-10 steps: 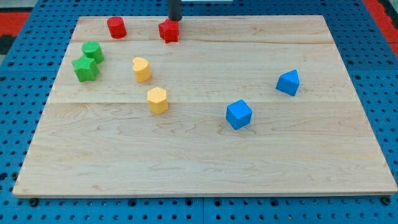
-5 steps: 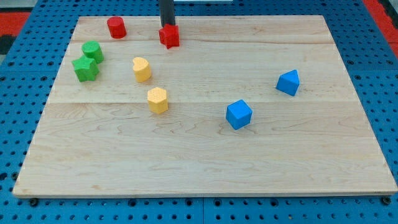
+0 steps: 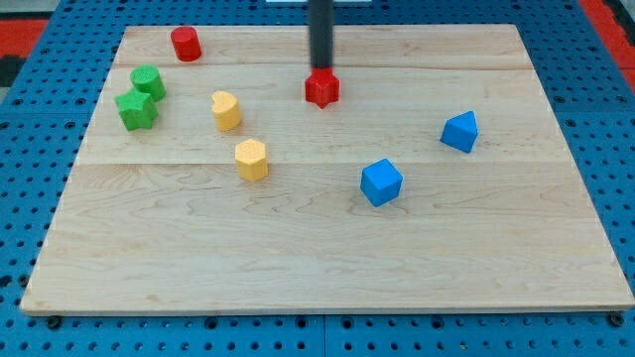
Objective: Move the red star above the blue triangle
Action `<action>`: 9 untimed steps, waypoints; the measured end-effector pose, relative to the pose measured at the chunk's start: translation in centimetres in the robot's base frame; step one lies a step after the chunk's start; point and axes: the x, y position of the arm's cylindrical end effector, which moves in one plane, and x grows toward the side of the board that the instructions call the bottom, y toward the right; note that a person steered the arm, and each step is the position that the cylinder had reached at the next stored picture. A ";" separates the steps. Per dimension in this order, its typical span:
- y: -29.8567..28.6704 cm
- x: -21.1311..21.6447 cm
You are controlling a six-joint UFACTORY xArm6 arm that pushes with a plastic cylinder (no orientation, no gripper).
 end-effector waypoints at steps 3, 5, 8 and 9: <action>-5.1 0.4; 2.1 4.9; 10.2 4.5; 9.4 1.1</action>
